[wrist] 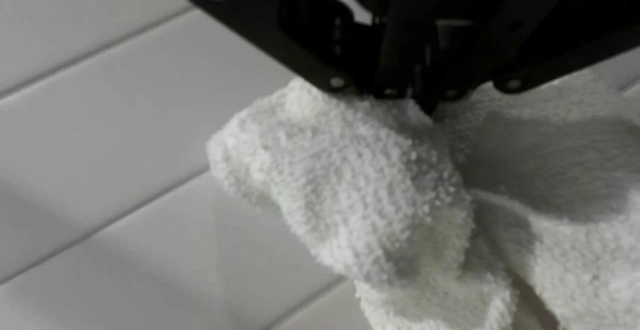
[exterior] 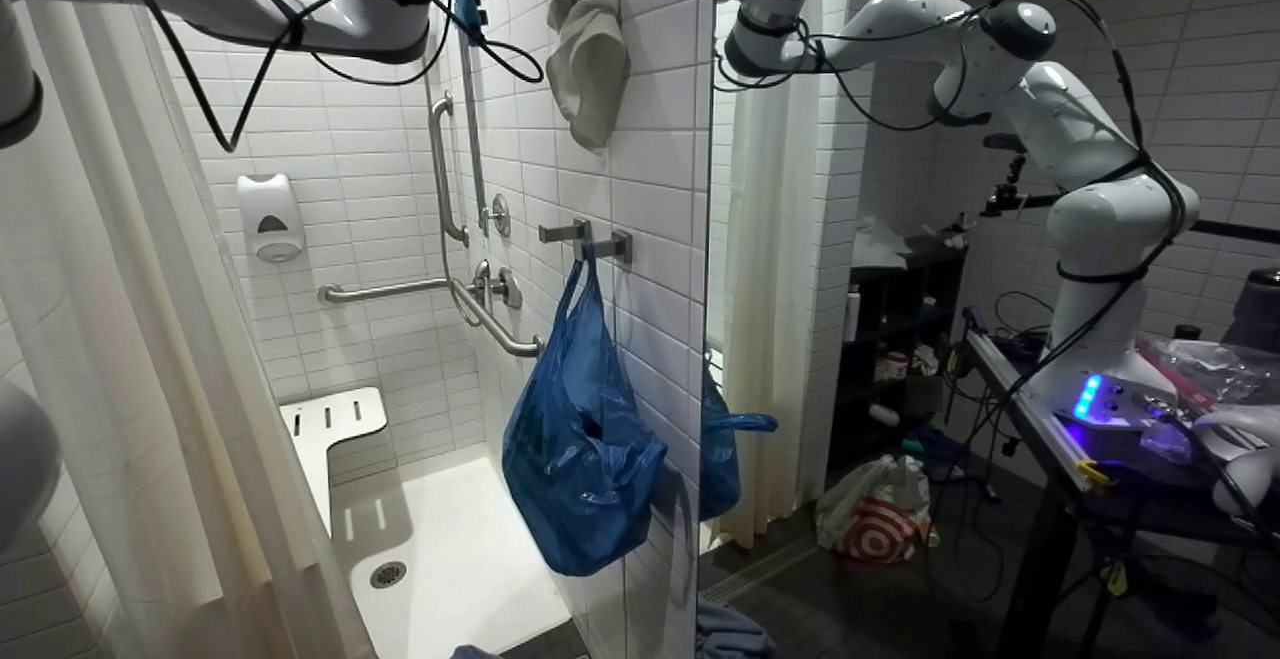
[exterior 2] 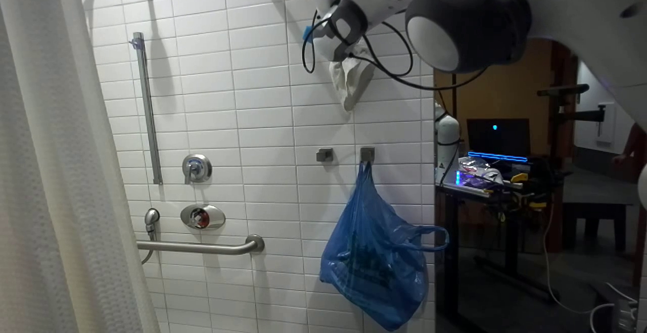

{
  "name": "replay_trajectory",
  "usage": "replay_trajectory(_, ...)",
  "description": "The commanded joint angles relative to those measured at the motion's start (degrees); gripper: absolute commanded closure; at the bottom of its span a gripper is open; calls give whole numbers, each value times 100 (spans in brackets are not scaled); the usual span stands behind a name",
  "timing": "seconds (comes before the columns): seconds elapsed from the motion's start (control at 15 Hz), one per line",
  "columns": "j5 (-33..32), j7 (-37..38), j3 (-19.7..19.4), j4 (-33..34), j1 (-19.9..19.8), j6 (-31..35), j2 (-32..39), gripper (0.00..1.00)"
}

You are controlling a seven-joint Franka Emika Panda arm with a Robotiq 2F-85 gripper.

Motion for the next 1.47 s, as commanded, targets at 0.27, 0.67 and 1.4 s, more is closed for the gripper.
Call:
replay_trajectory(0.27, -366, -103, 1212, 950, -983, -552, 80, 98)
replay_trajectory(0.67, -152, -385, 1742, 1125, -1361, -632, 203, 98)
replay_trajectory(1.4, -202, -244, 1946, 50, -1165, 263, -28, 98)
